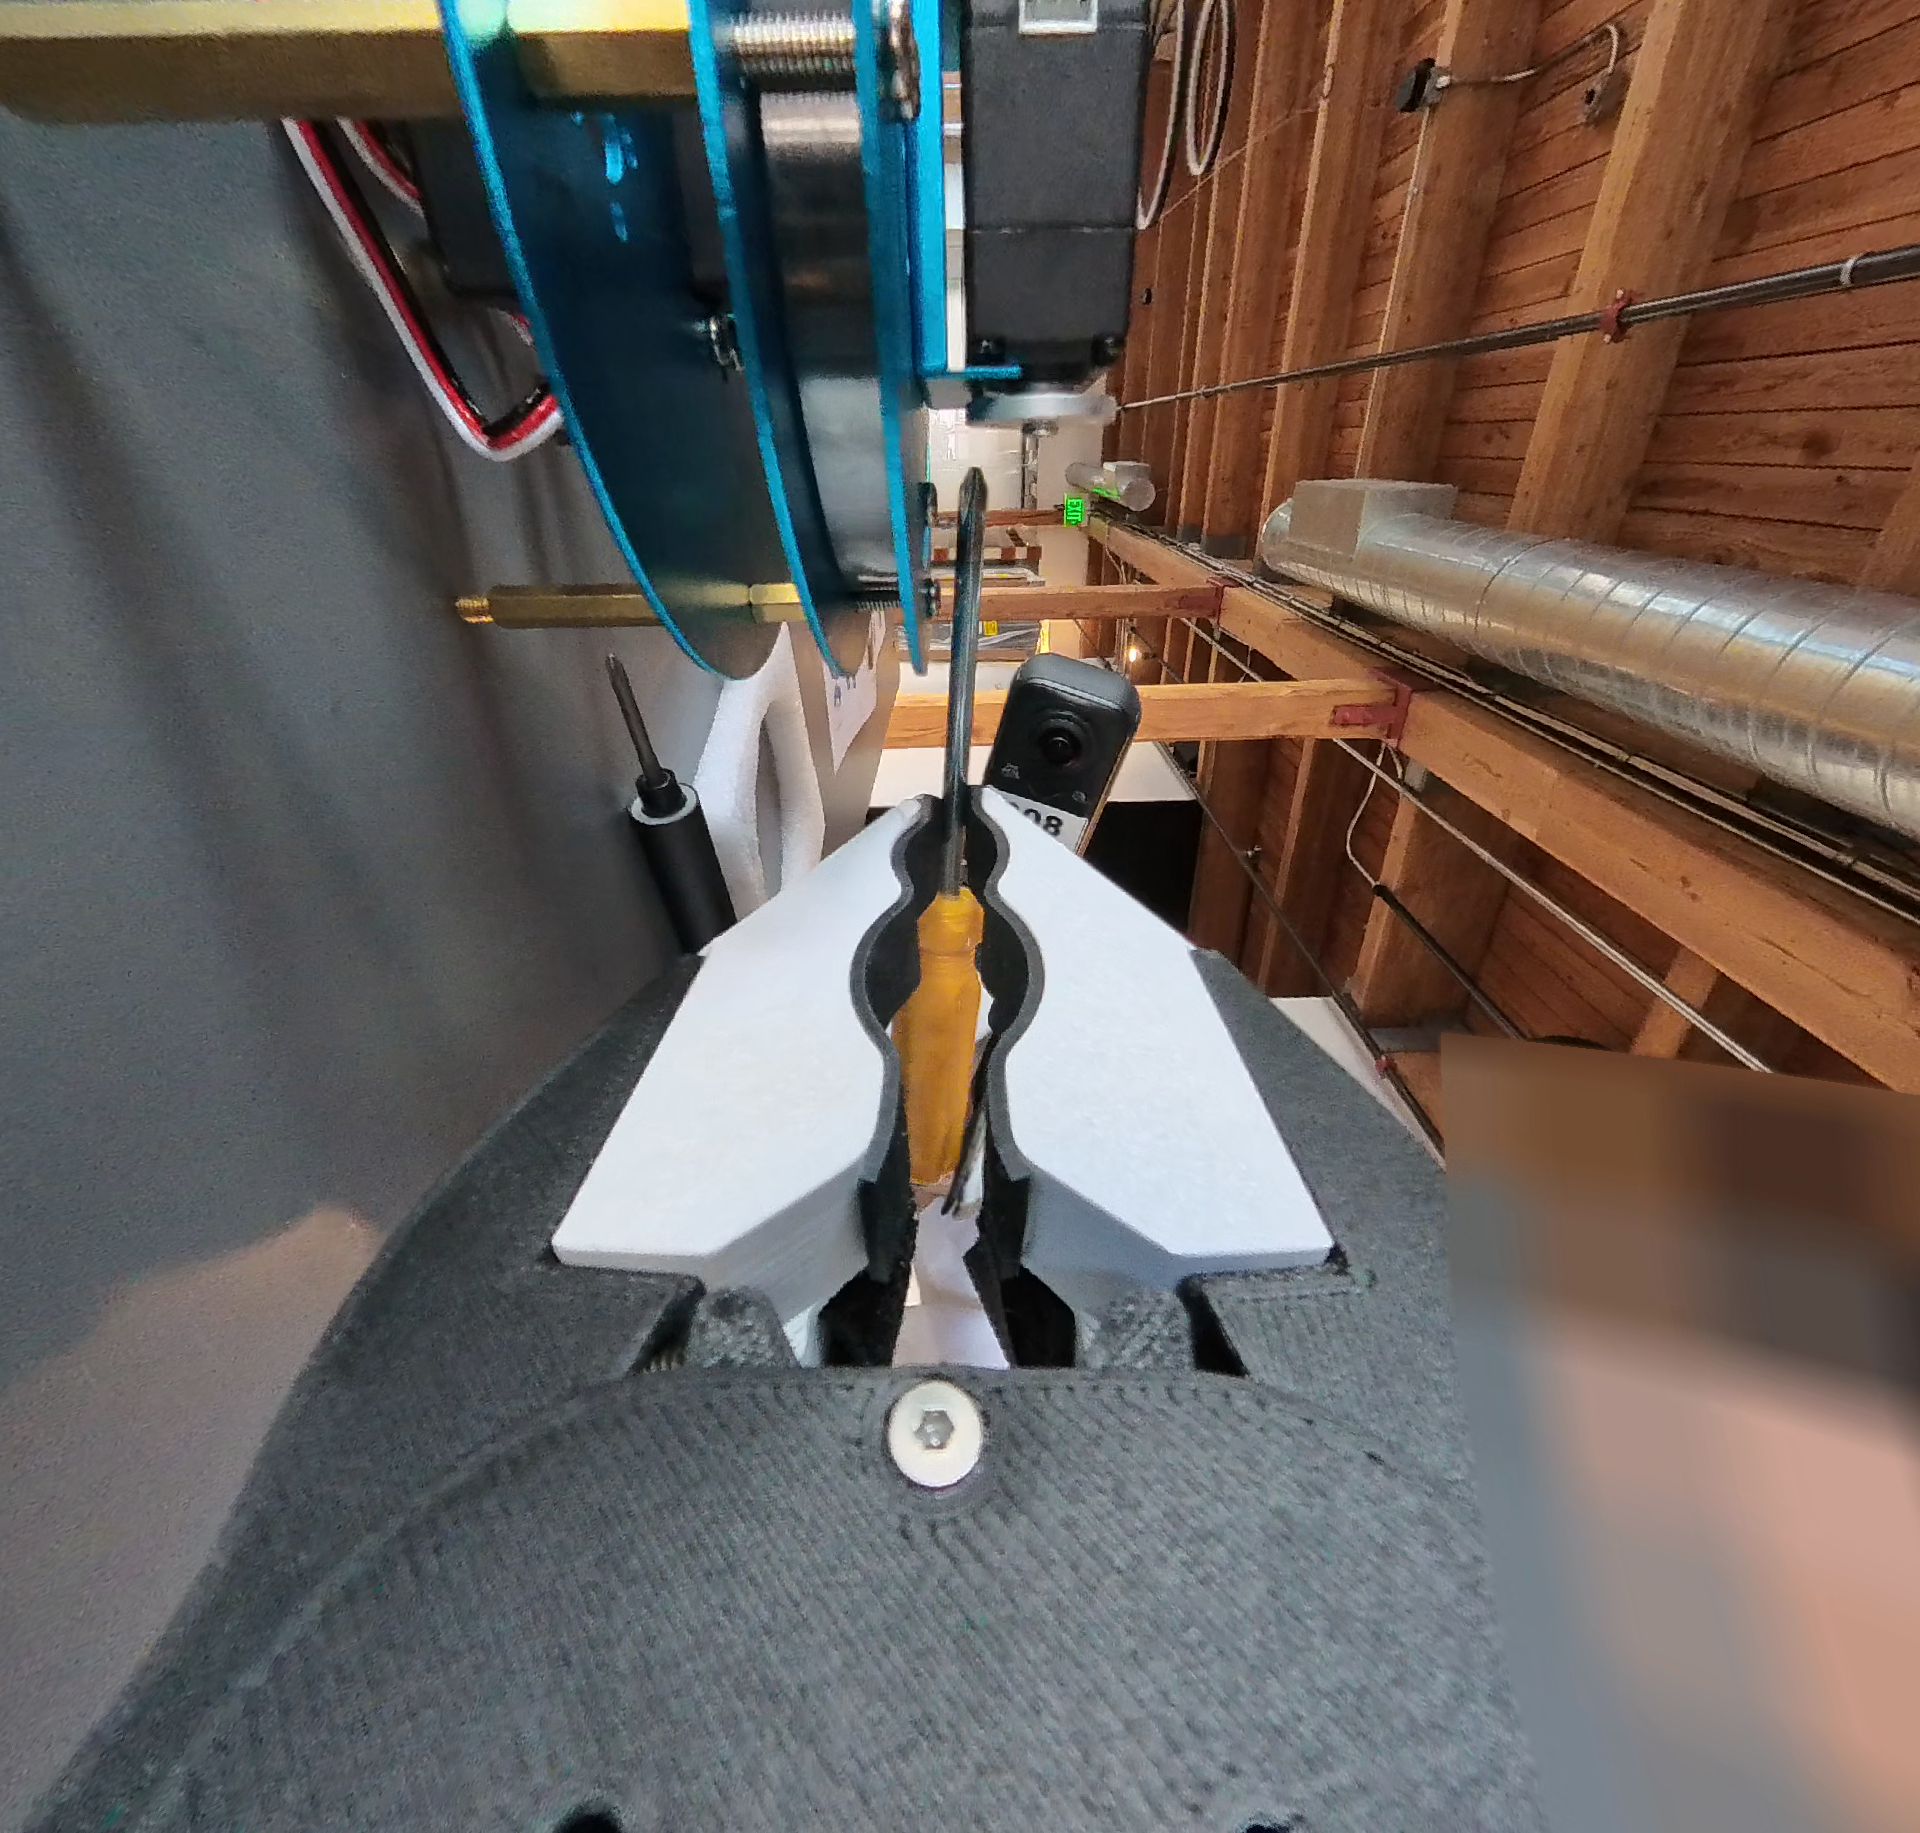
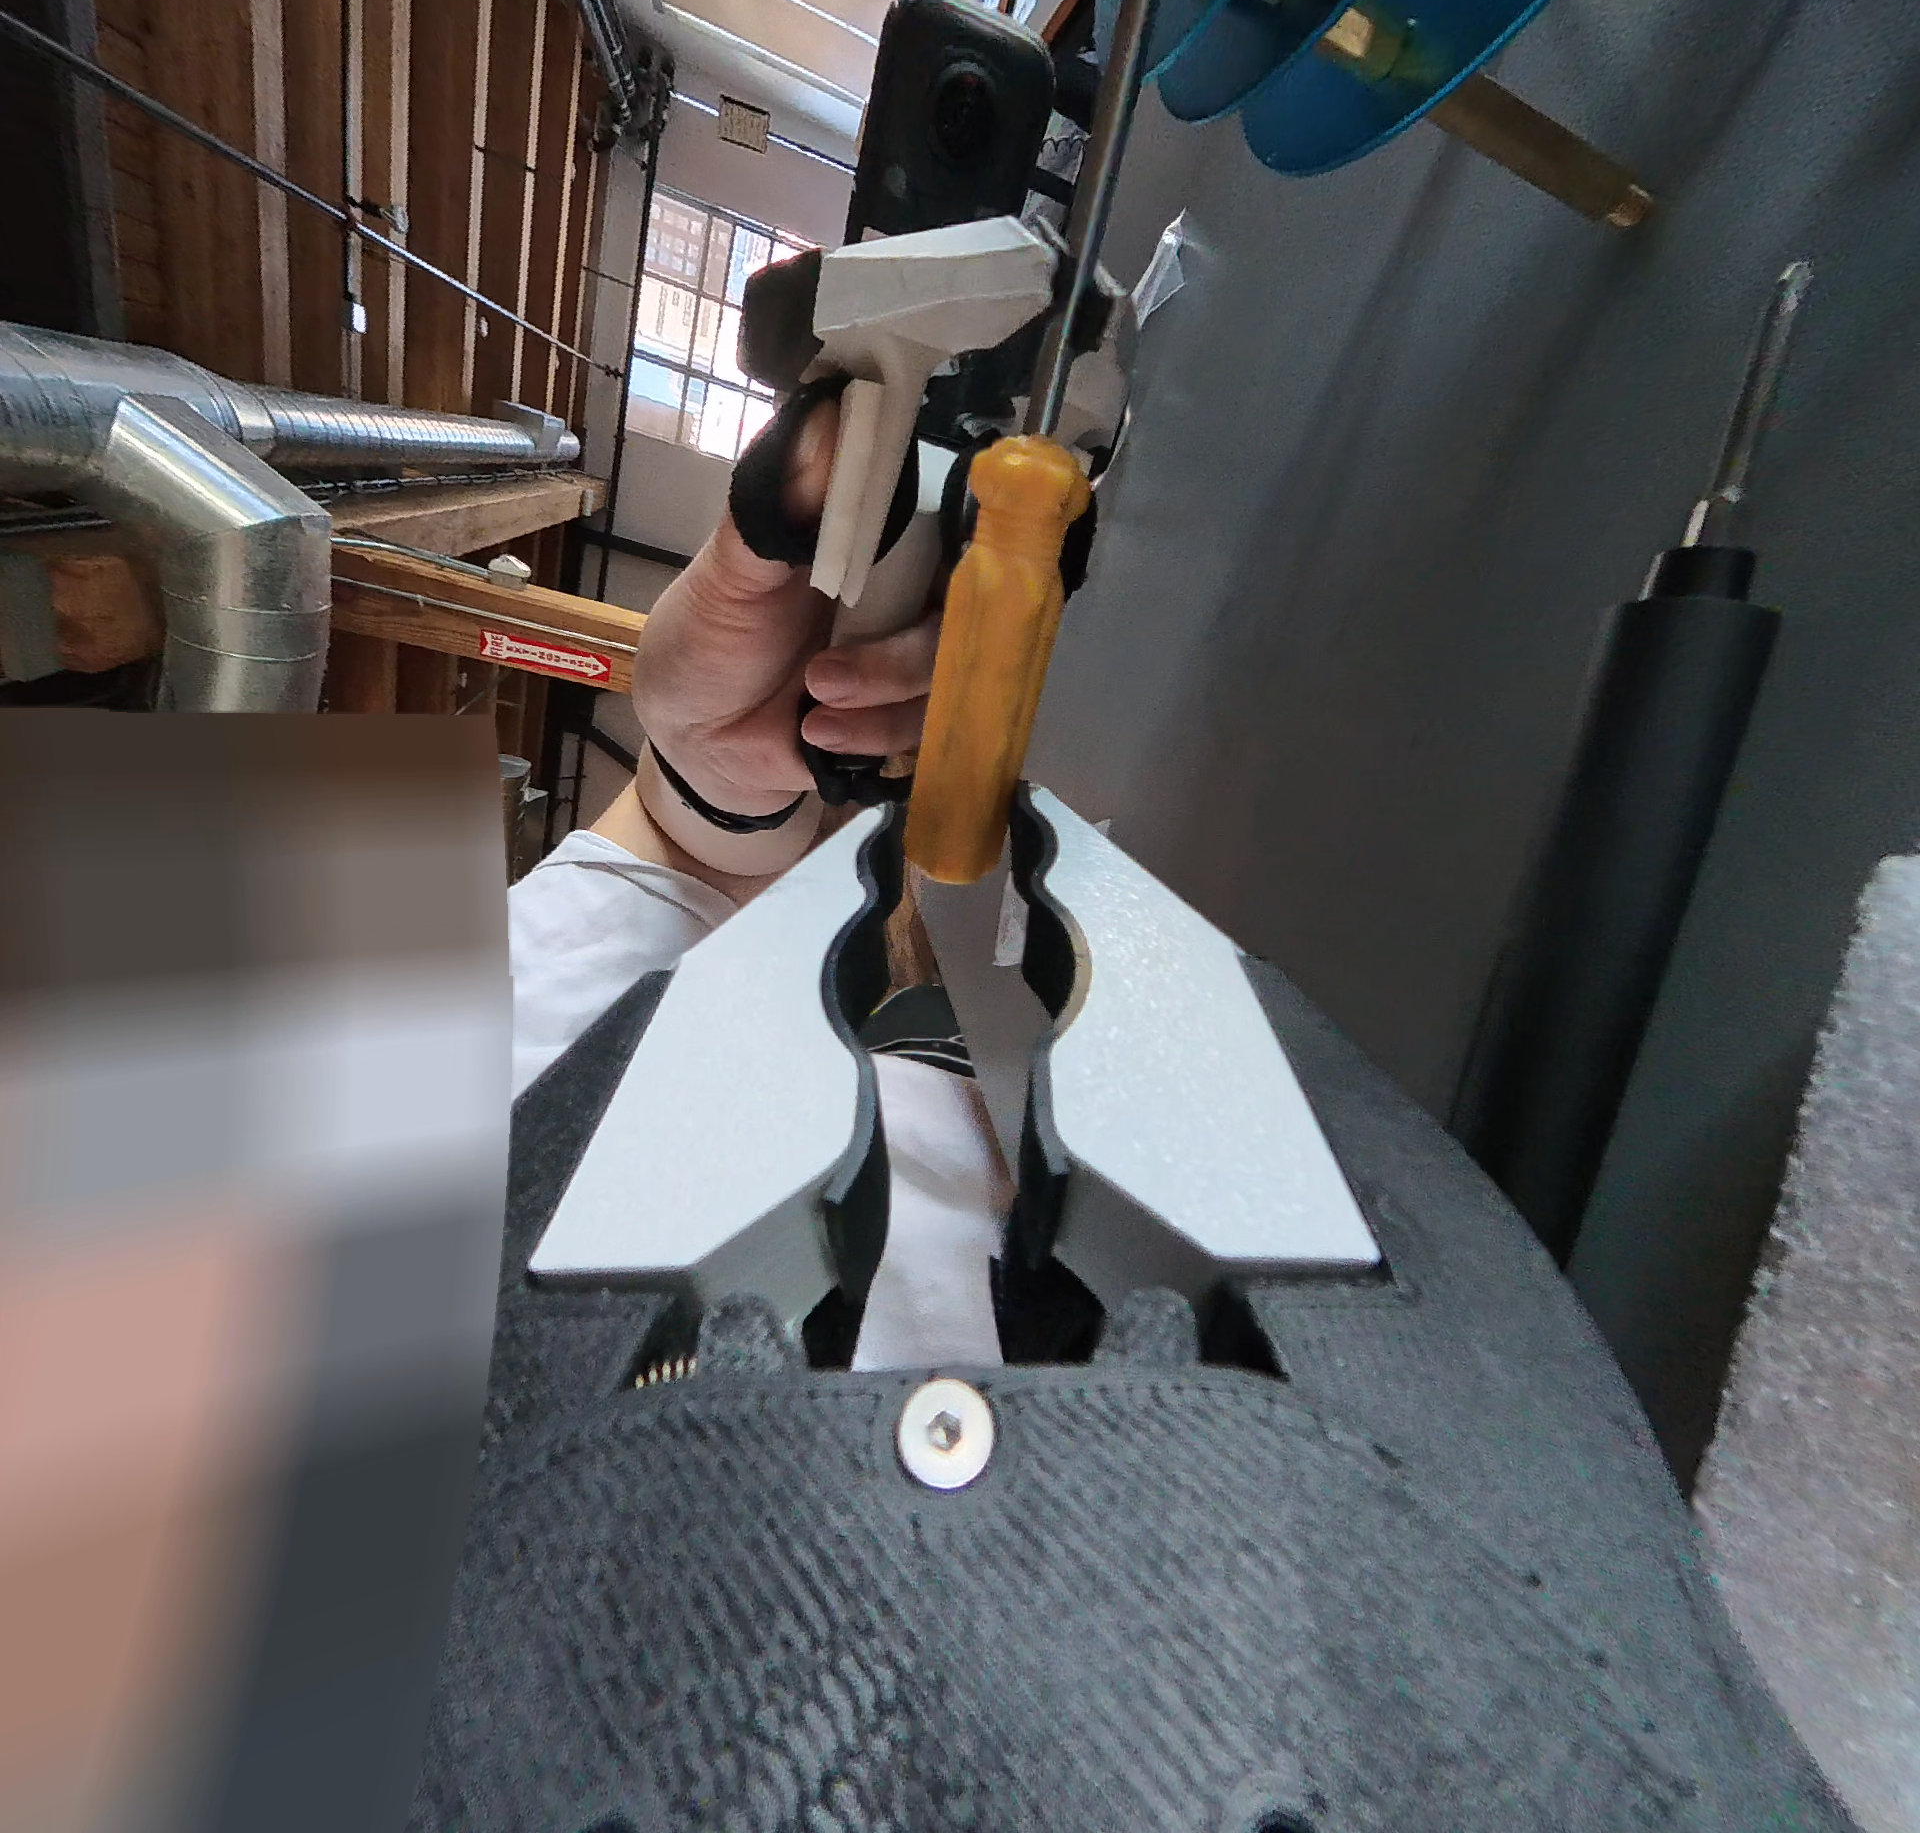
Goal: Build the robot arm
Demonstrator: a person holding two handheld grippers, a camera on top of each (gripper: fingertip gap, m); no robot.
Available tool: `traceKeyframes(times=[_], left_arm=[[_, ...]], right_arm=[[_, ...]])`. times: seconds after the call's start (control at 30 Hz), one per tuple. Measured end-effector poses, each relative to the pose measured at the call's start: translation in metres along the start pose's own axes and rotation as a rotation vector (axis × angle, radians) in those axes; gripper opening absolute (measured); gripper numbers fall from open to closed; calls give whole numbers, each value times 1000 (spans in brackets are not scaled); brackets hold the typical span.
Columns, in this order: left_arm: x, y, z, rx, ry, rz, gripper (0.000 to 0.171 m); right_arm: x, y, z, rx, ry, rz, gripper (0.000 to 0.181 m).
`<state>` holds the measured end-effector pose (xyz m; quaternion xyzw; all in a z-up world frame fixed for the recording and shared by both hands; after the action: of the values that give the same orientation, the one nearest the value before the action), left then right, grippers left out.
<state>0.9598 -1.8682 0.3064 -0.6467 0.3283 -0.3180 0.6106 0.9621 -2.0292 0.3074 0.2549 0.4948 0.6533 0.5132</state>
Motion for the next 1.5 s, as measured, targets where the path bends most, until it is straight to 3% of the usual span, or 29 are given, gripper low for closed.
traceKeyframes(times=[0.9, 1.13, 1.33, 1.5], left_arm=[[2, 3, 6, -13, -31, -7, 3], [3, 0, 8, -4, -40, -15, 2], [2, 1, 9, -5, -37, -12, 2], [0, 1, 10, -11, -41, -11, 3]], right_arm=[[-10, -14, 5, -8, -15, 21, 19], [-13, -22, 3, 249, -102, 243, 17], [-16, -18, 8, 10, -64, 15, 32], [-14, -10, 14, -26, -37, 5, 18]])
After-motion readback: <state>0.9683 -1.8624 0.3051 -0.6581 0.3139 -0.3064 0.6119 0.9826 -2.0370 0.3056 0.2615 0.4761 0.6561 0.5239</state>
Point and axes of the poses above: each gripper's, where its closed fingertips meet, x out along the fingers, z out of its top, y = z × x across the jaws, the point moved 9 cm from there along -x, back along the fingers, and after that the axes turned 4 degrees about -x, right-handed, at the moved point
